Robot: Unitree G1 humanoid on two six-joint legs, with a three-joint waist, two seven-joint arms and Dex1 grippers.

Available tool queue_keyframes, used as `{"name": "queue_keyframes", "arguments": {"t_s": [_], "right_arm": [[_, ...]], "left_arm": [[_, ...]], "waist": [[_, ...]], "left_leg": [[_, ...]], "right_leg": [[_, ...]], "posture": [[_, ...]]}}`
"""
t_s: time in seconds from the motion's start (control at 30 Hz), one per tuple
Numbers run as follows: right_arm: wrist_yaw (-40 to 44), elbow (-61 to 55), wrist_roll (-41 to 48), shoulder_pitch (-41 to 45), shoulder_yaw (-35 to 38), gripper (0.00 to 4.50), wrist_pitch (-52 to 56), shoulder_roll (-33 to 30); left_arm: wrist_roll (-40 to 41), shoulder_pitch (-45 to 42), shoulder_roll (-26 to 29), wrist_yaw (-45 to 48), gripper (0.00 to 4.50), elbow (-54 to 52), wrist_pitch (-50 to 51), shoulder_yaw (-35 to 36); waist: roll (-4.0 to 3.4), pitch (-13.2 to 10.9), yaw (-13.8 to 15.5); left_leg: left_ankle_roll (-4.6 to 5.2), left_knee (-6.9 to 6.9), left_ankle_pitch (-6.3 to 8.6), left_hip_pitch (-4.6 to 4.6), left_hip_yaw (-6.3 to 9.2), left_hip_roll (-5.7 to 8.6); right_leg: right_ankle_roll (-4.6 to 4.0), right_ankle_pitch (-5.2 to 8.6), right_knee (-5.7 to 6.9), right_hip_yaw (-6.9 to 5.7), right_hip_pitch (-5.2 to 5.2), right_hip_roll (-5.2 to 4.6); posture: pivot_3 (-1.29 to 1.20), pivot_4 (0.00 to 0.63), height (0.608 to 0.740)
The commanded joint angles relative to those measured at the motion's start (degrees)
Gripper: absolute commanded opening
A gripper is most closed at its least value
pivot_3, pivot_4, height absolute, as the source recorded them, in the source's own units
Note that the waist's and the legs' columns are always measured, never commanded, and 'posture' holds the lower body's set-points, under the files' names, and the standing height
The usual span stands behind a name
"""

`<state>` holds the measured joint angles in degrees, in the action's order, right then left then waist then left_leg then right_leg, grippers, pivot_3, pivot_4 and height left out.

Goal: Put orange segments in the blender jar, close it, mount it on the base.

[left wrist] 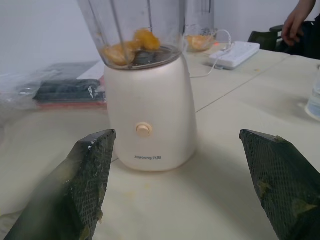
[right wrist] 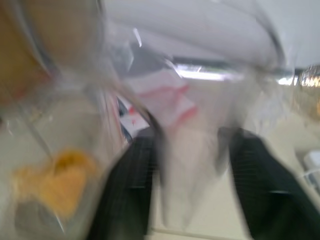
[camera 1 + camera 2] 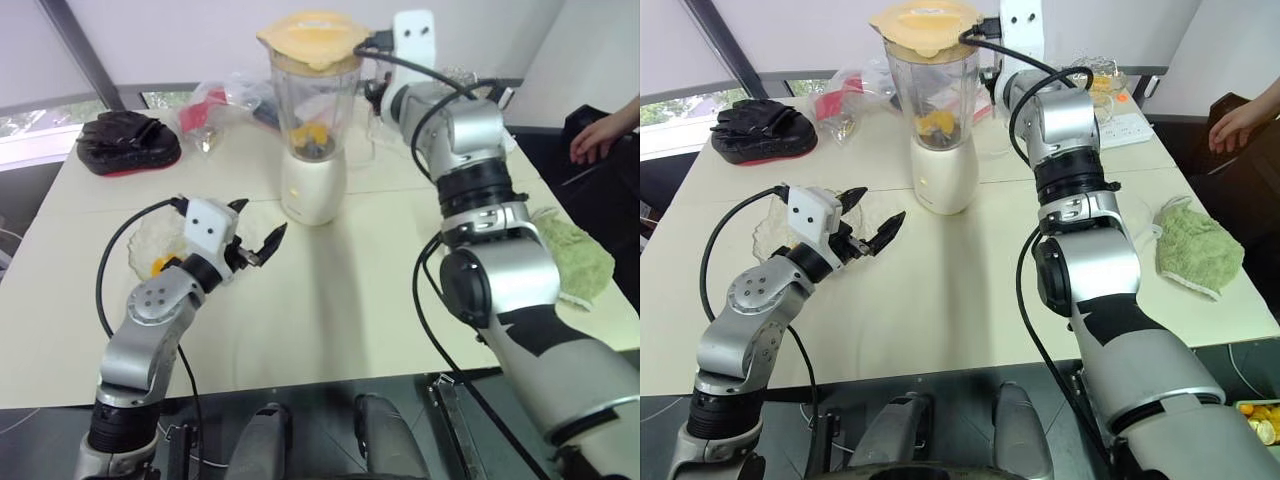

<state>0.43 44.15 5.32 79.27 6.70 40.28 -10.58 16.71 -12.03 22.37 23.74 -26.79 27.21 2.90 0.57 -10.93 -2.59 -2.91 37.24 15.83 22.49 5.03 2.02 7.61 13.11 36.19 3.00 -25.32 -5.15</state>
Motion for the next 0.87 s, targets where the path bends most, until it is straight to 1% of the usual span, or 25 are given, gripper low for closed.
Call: {"name": "queue_keyframes", "arguments": {"t_s": [0.03, 0.1, 0.17, 0.23, 0.3, 0.4, 0.5, 0.67, 0.77, 0.87], "right_arm": [[1.32, -5.44, -0.37, -0.01, -0.9, 4.4, 0.85, -1.1], [2.31, -9.85, -0.23, -2.39, -1.47, 4.4, 2.67, -1.49], [3.98, -16.9, 0.12, -6.22, -2.42, 4.4, 5.25, -2.28], [5.91, -26.14, 1.07, -10.91, -3.02, 4.4, 8.53, -3.31], [9.69, -36.63, 3.21, -16.18, -3.5, 4.4, 11.75, -5.05], [16.92, -52.2, 8.29, -24.75, -3.06, 4.4, 15.76, -9.76], [24.6, -63.42, 13.27, -32.33, -0.91, 4.4, 16.05, -16.44], [37.0, -74.42, 21.79, -44.58, 4.96, 4.4, 13.25, -26.51], [40.9, -78.32, 26.19, -52.37, 9.67, 4.4, 12.63, -29.7], [42.35, -80.84, 29.15, -58.72, 12.92, 4.4, 12.18, -30.96]], "left_arm": [[0.47, -0.42, 0.22, 0.59, 4.15, -1.22, -0.79, -0.01], [0.57, -0.28, 0.38, 0.93, 4.15, -1.35, -0.76, -0.15], [1.01, -0.2, 0.36, 1.38, 4.15, -1.53, -0.55, -0.06], [1.3, 0.07, 0.42, 1.75, 4.15, -1.91, -0.39, 0.15], [1.59, 0.33, 0.66, 2.16, 4.15, -2.26, -0.25, 0.39], [2.25, 0.79, 0.94, 2.44, 4.15, -2.79, 0.19, 1.13], [3.08, 1.45, 0.85, 2.84, 4.15, -3.15, -1.05, 2.22], [4.41, 2.6, 2.35, 3.42, 4.15, -4.13, -0.38, 3.55], [5.14, 2.97, 3.54, 3.61, 4.15, -4.43, 0.06, 4.87], [6.23, 3.26, 4.58, 3.74, 4.15, -4.92, 0.92, 5.85]], "waist": [[0.0, 0.0, -0.01], [-0.01, -0.01, -0.06], [0.0, 0.0, 0.01], [0.0, 0.0, 0.03], [0.0, 0.0, 0.16], [0.0, 0.0, 0.22], [0.0, 0.0, 0.25], [0.03, 0.0, 0.25], [0.04, 0.0, 0.23], [0.05, -0.01, 0.23]], "left_leg": [[0.0, 0.0, 0.0, 0.0, 0.0, 0.0], [0.0, -0.02, 0.0, 0.0, 0.0, 0.0], [0.0, -0.02, 0.0, 0.0, 0.0, -0.01], [0.0, -0.02, 0.0, 0.0, 0.02, -0.01], [0.0, -0.01, 0.0, 0.0, 0.02, 0.0], [0.0, 0.02, 0.0, 0.02, 0.03, 0.0], [0.01, 0.05, 0.0, 0.01, 0.03, 0.0], [0.02, 0.06, 0.01, -0.16, 0.02, -0.02], [0.03, 0.08, 0.02, -0.34, 0.03, -0.02], [0.04, 0.1, 0.02, -0.64, 0.01, -0.03]], "right_leg": [[0.0, 0.0, 0.0, 0.0, -0.01, 0.0], [0.0, 0.0, 0.0, 0.0, -0.02, 0.0], [0.0, 0.0, 0.01, 0.0, -0.02, 0.0], [0.0, 0.0, 0.0, -0.01, -0.01, 0.0], [0.0, 0.0, -0.01, -0.01, -0.01, 0.0], [0.0, 0.0, -0.01, -0.01, 0.01, 0.0], [0.01, 0.0, -0.02, -0.01, 0.05, 0.0], [0.01, 0.0, -0.08, -0.02, 0.28, 0.02], [0.01, 0.01, -0.1, -0.03, 0.51, 0.03], [0.01, 0.03, -0.15, -0.02, 0.82, 0.03]], "posture": [[0.0, 0.15, 0.74], [0.0, 0.15, 0.74], [0.0, 0.15, 0.74], [0.0, 0.15, 0.74], [0.0, 0.15, 0.74], [0.0, 0.15, 0.74], [0.0, 0.15, 0.74], [0.0, 0.15, 0.74], [0.0, 0.15, 0.74], [0.0, 0.15, 0.74]]}}
